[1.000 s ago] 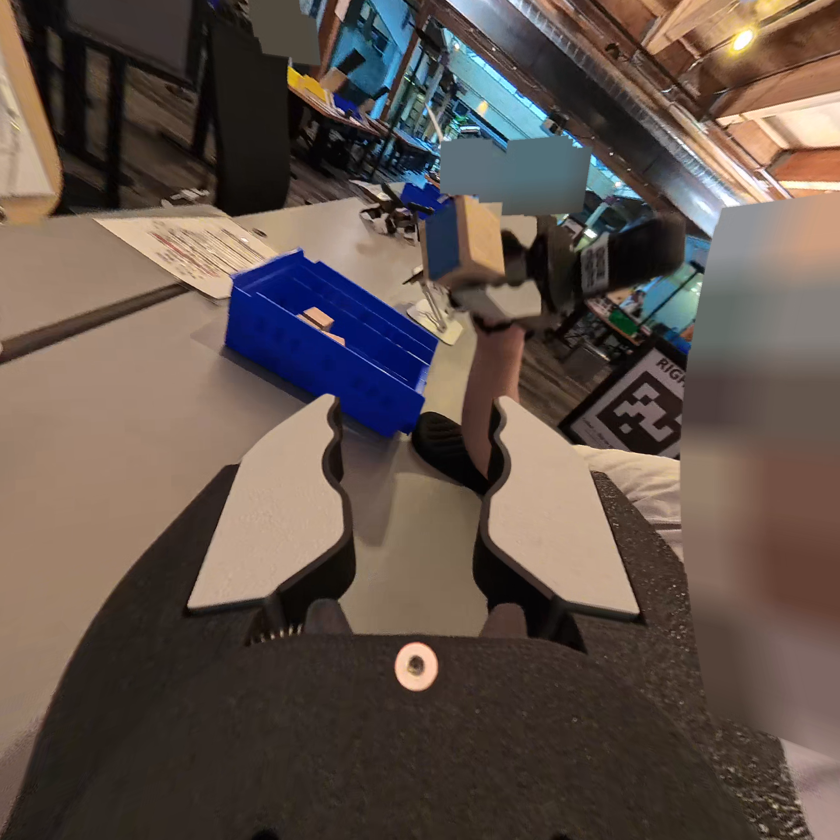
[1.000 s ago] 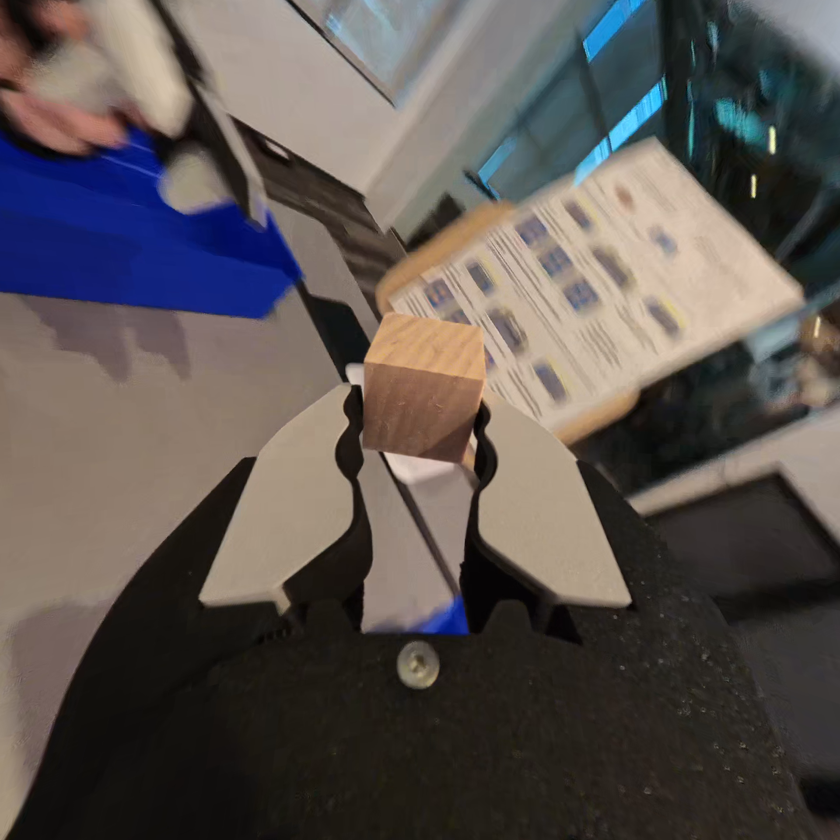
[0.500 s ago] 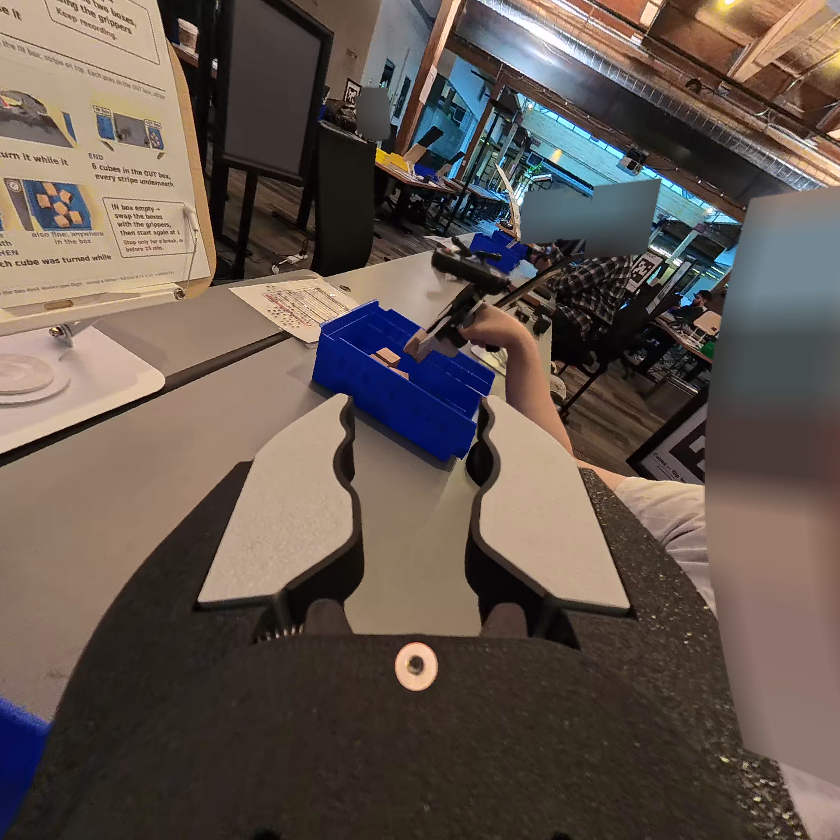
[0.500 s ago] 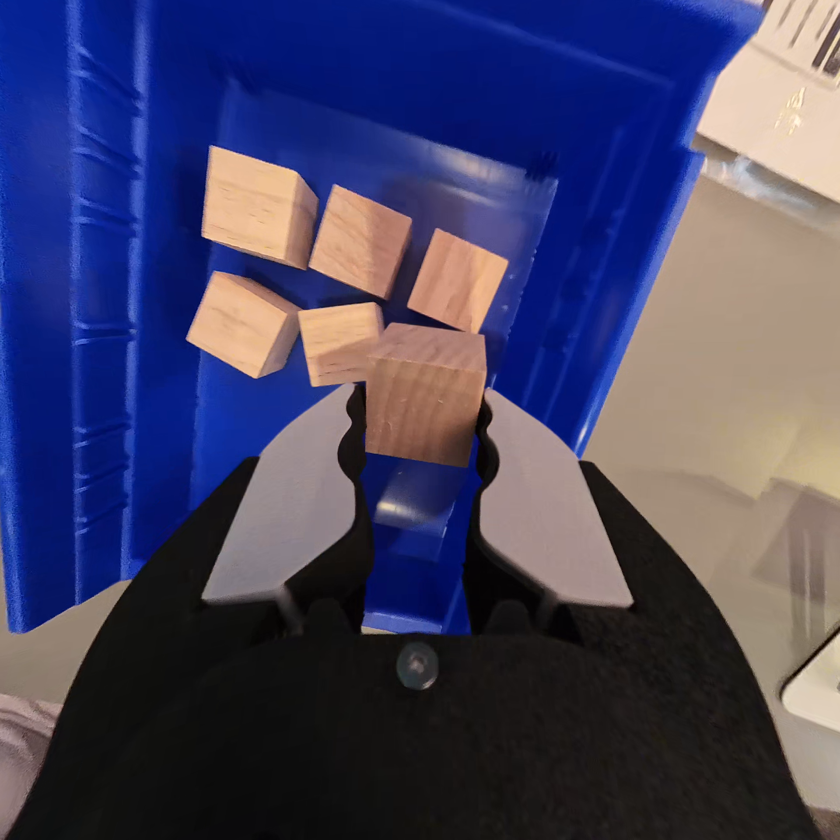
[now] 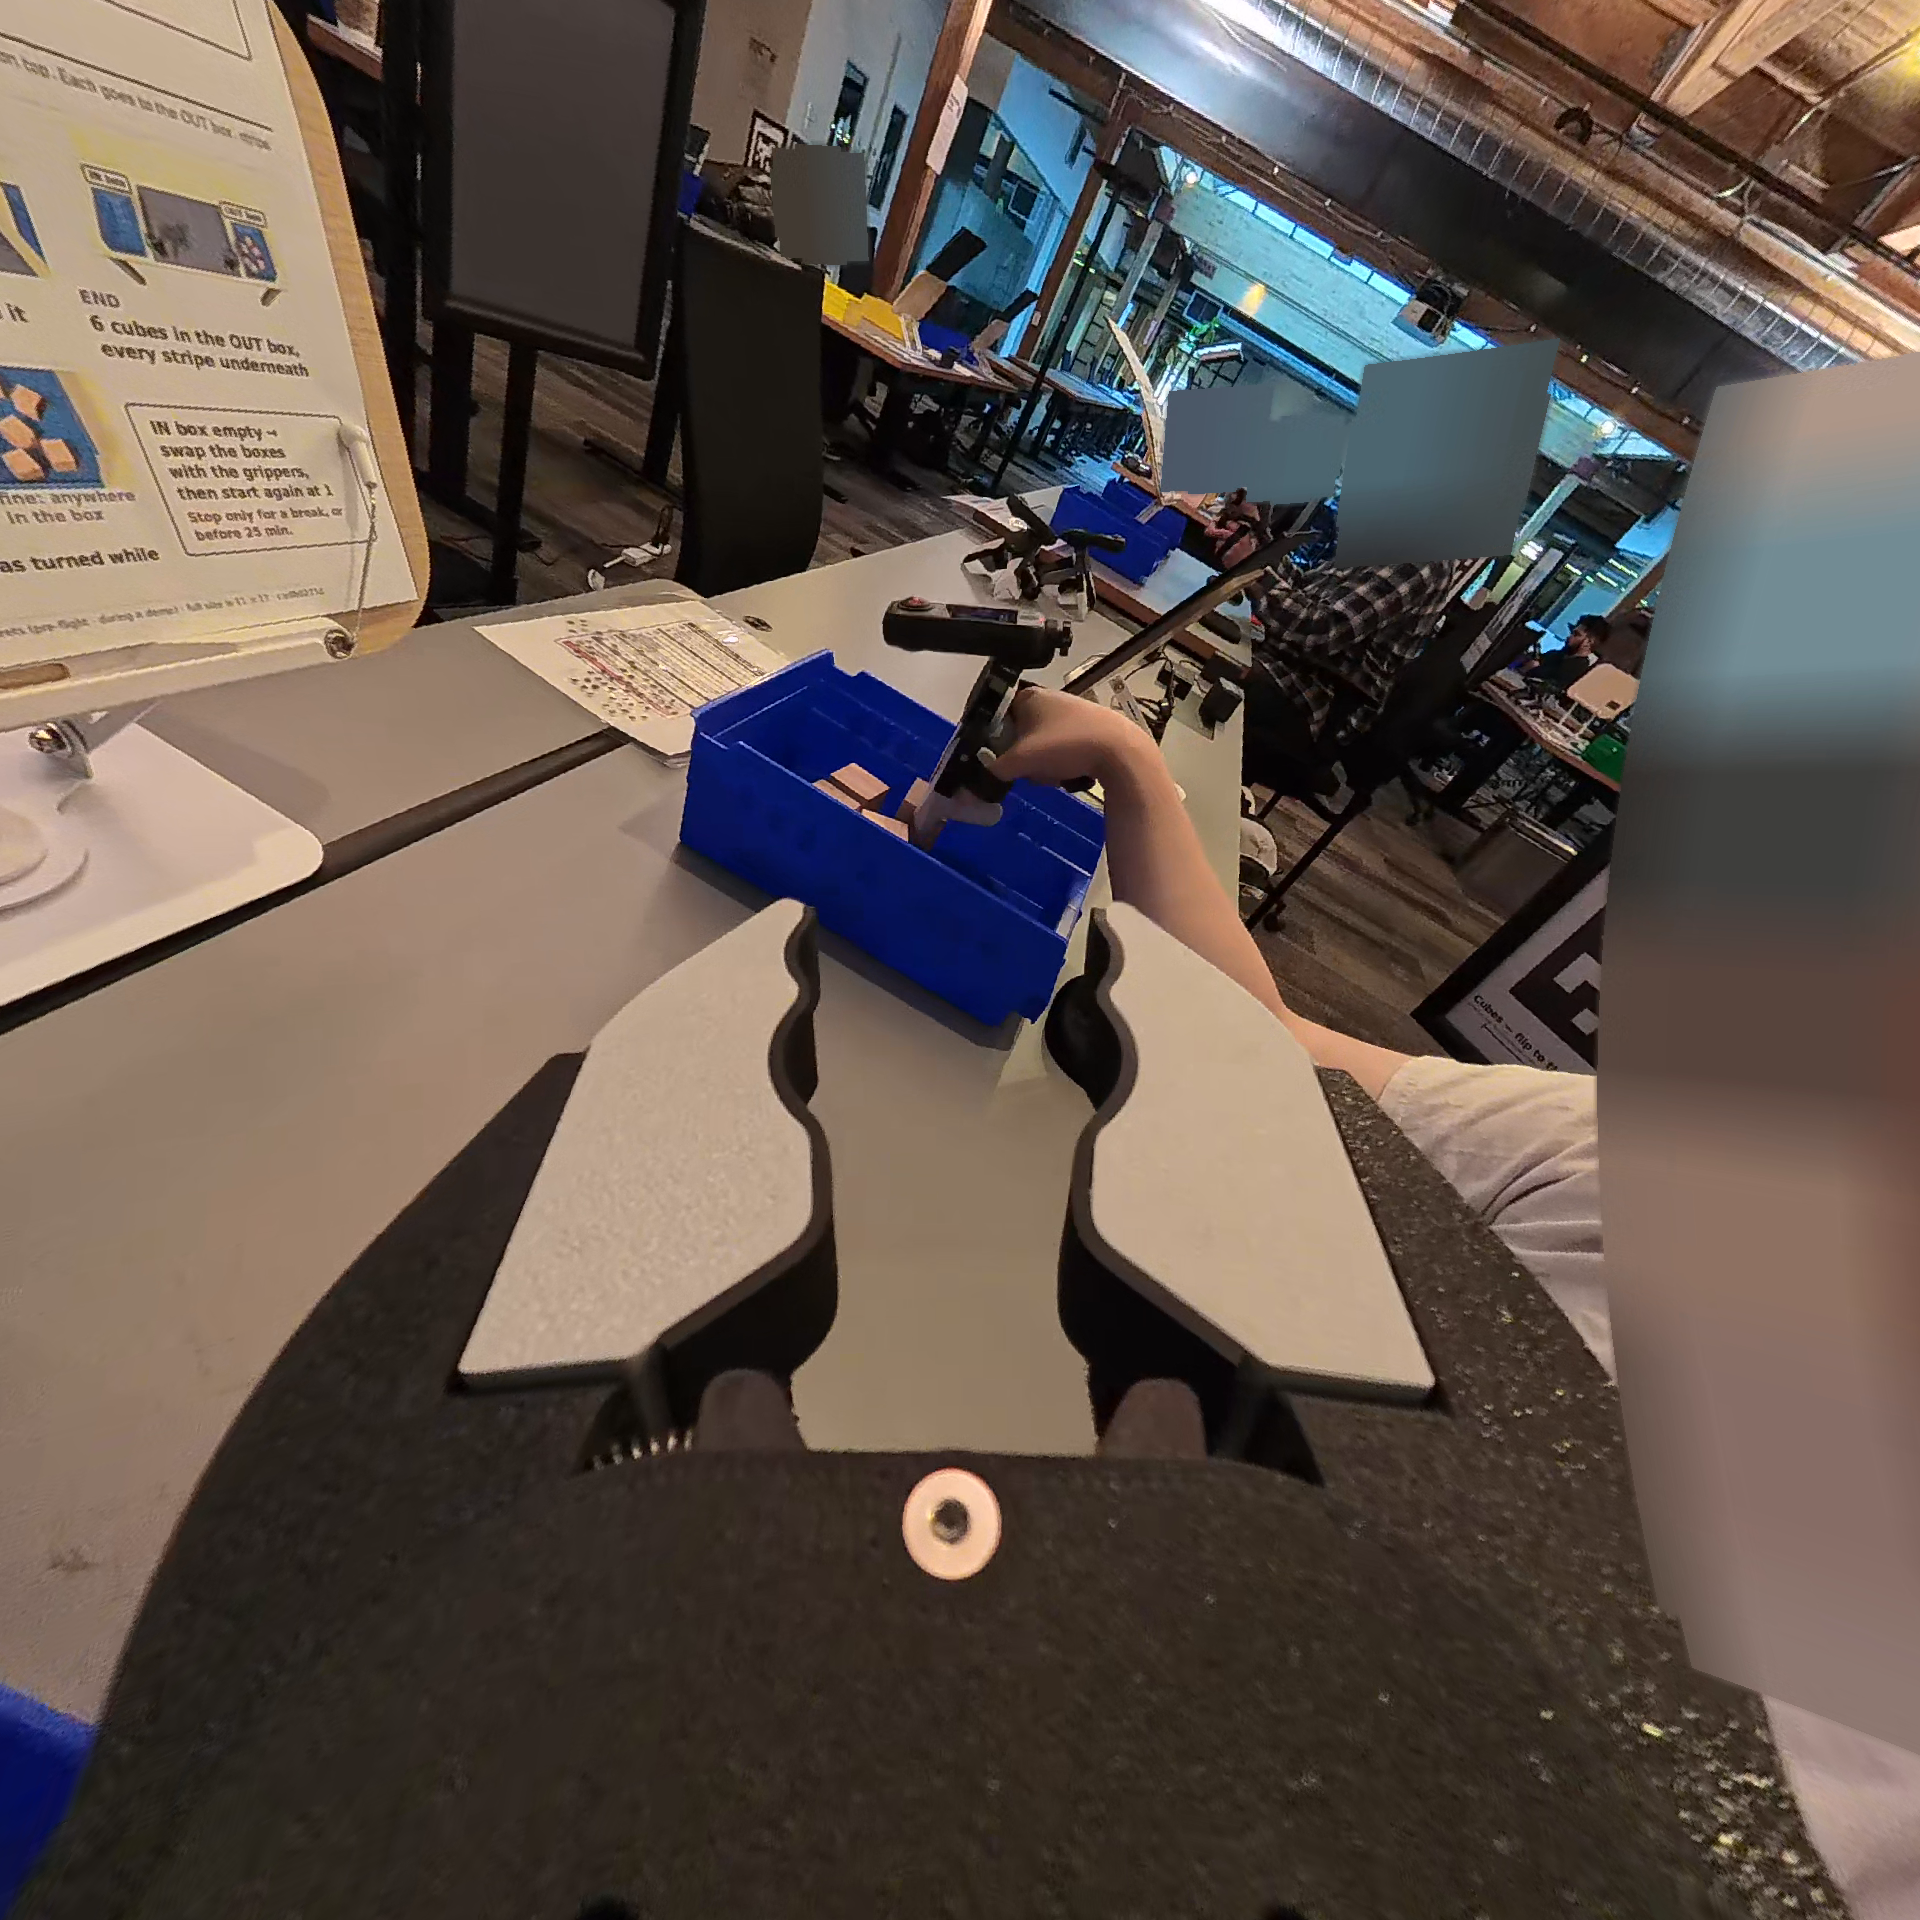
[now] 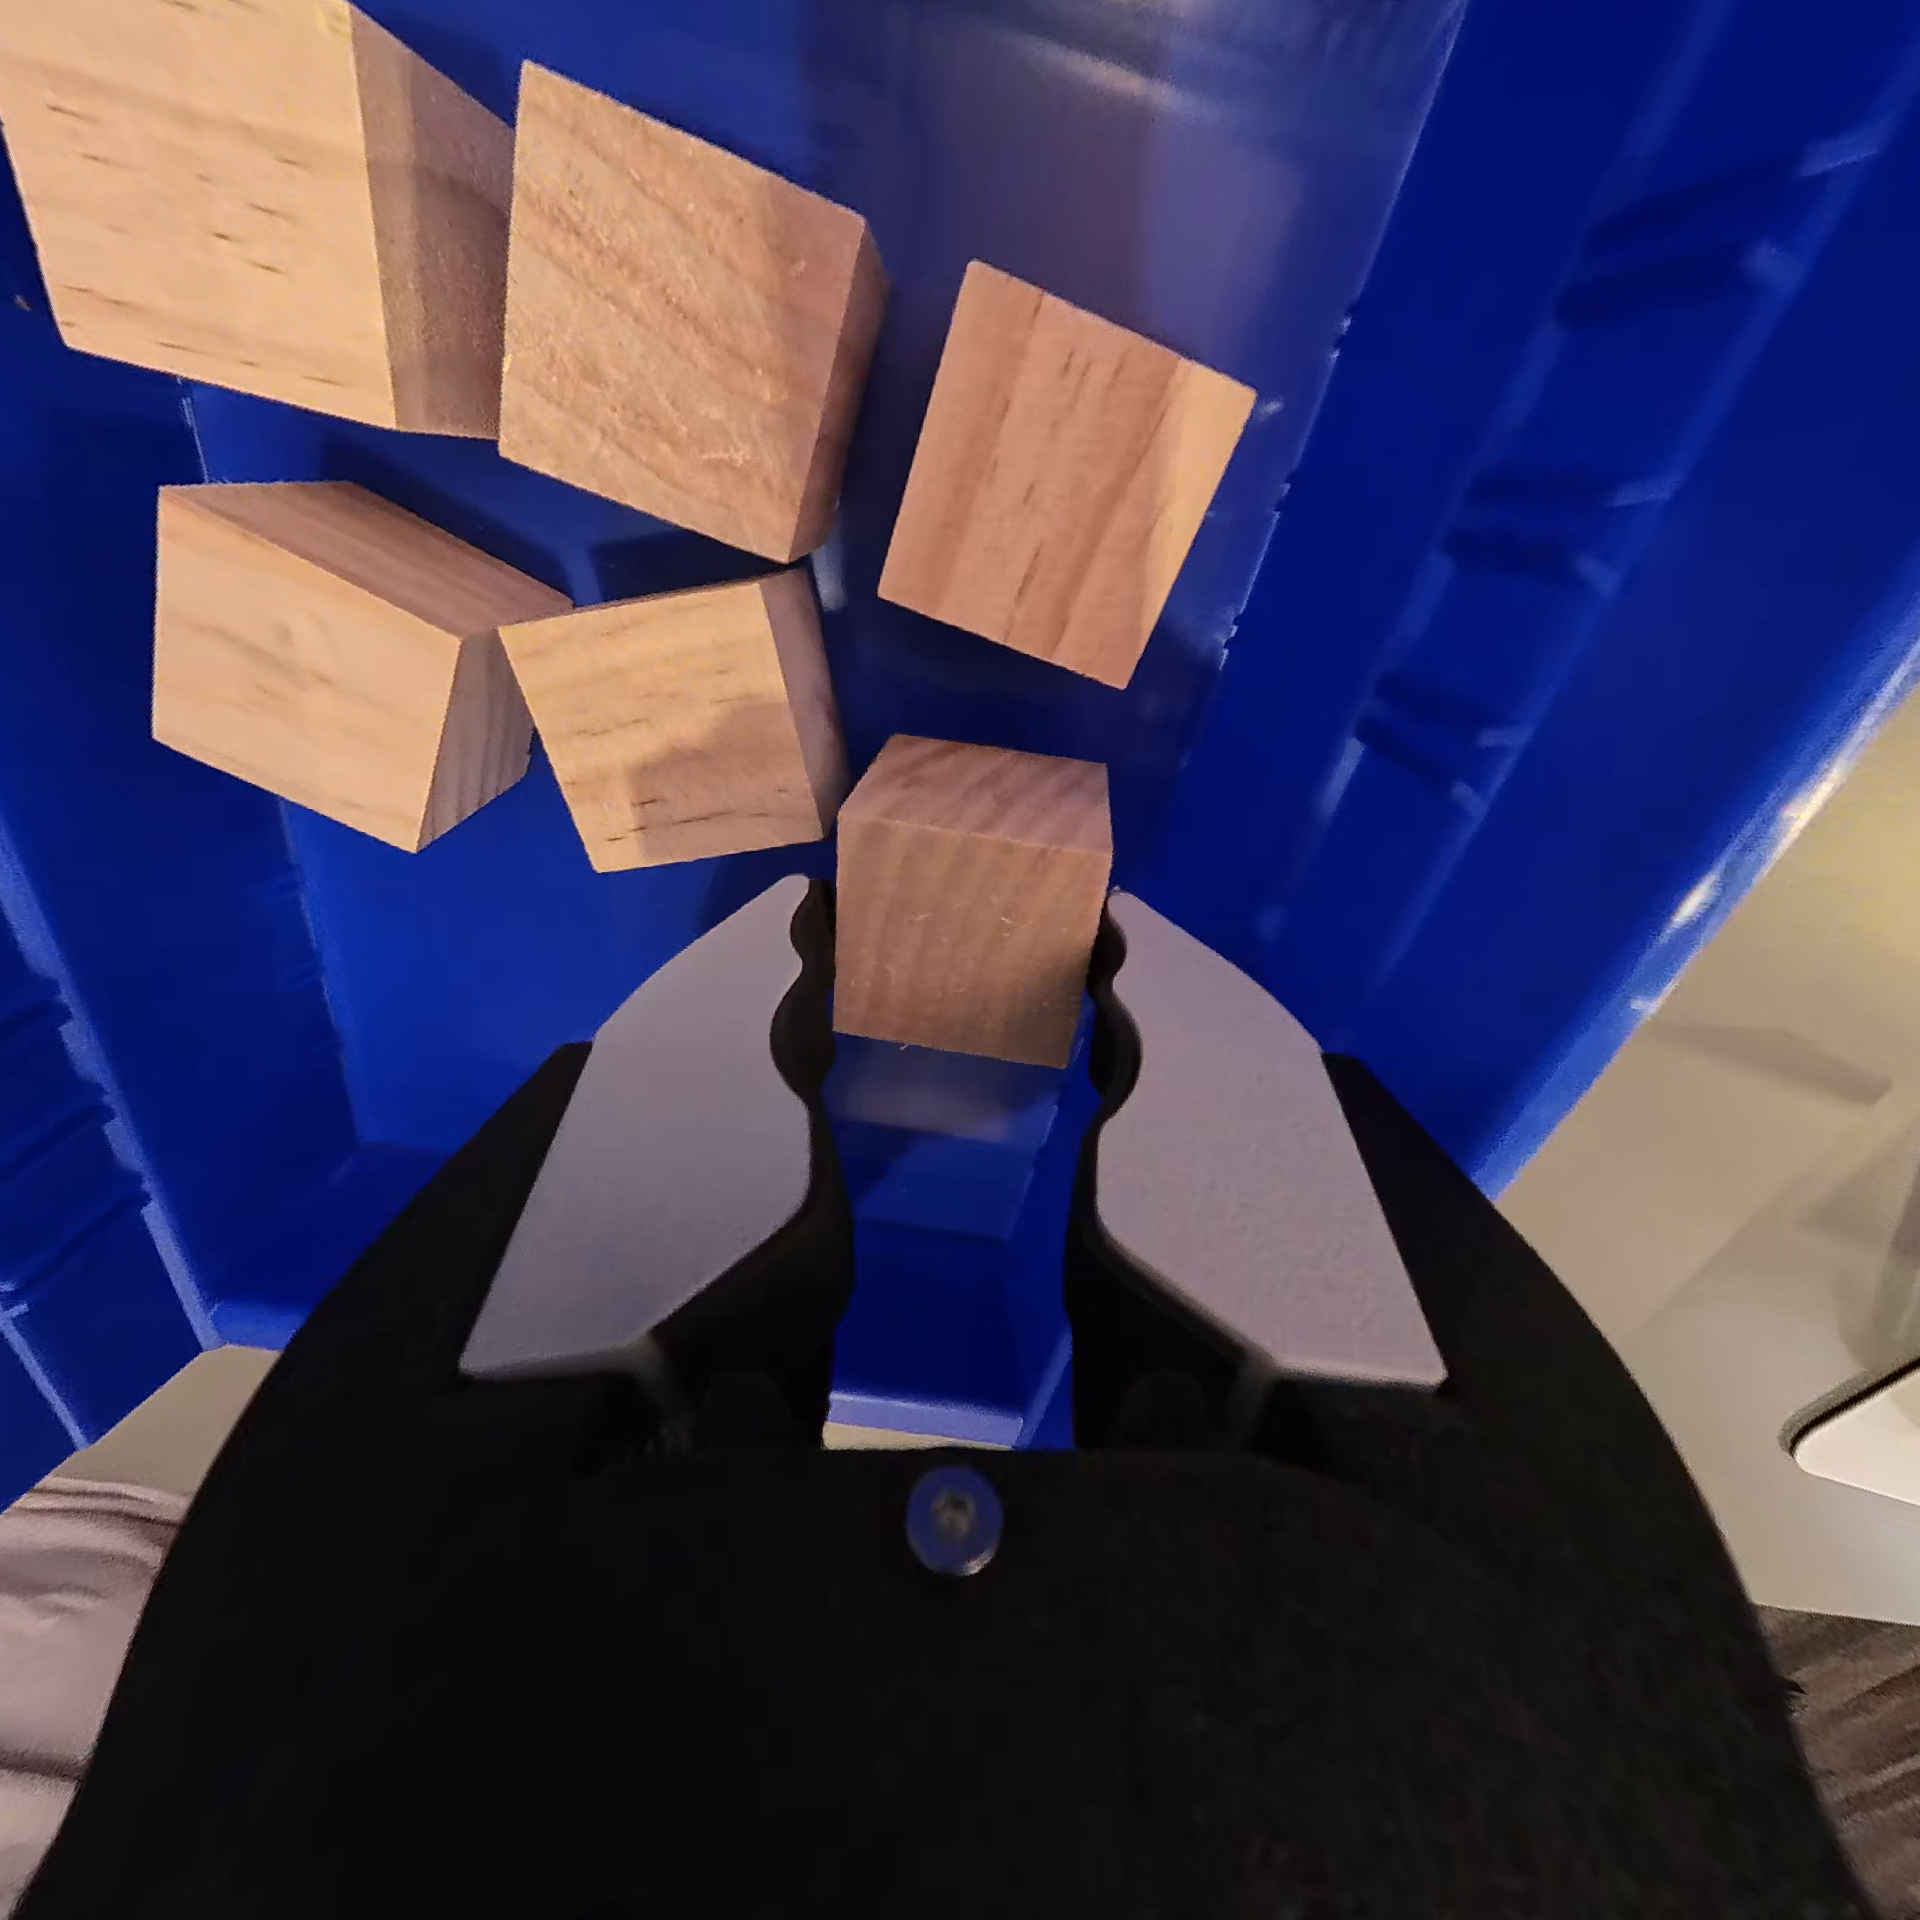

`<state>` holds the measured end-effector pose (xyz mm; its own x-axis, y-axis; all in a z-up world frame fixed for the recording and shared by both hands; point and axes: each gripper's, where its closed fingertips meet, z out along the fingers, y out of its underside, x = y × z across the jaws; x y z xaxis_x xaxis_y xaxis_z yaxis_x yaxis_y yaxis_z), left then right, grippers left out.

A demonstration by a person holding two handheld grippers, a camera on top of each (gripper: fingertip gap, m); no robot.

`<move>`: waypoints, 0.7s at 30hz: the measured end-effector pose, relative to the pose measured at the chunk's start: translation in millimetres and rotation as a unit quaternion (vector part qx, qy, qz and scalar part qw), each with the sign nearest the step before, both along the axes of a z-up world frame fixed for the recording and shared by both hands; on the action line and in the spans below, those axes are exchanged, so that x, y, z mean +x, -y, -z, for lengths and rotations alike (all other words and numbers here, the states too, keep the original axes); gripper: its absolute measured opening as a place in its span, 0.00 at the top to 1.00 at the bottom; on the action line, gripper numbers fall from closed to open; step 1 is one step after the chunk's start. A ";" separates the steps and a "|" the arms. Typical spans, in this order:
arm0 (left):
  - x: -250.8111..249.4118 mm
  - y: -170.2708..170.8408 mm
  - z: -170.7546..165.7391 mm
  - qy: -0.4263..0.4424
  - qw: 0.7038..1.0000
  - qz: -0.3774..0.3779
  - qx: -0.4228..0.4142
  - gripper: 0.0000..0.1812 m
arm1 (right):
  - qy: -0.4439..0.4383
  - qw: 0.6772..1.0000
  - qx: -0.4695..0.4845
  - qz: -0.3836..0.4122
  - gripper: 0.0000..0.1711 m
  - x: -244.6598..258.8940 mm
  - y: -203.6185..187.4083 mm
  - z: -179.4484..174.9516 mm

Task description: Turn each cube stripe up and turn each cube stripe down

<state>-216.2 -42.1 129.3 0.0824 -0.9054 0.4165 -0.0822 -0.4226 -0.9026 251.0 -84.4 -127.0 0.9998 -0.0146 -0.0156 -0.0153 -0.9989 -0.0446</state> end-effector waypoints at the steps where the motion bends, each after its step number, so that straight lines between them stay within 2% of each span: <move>1: -0.2 -0.1 -0.4 0.001 1.000 0.000 -0.001 0.73 | 0.004 1.000 -0.002 -0.003 0.73 0.4 0.4 0.4; 11: 1.6 3.0 0.0 0.001 1.000 0.004 -0.005 0.74 | 0.038 0.999 -0.024 -0.005 0.73 1.9 -3.8 8.8; 17: 2.5 4.5 0.9 -0.001 1.000 0.007 -0.010 0.74 | 0.014 0.999 -0.042 0.003 0.72 -7.1 -0.4 13.9; 21: 2.7 5.4 0.7 0.000 1.000 0.009 -0.011 0.74 | 0.012 0.999 -0.051 0.005 0.65 -6.6 2.2 16.8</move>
<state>-213.5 -47.5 128.6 0.0671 -0.8976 0.4356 -0.0901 -0.4403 -0.8933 244.4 -86.6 -143.7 0.9996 -0.0248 0.0096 -0.0253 -0.9981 0.0570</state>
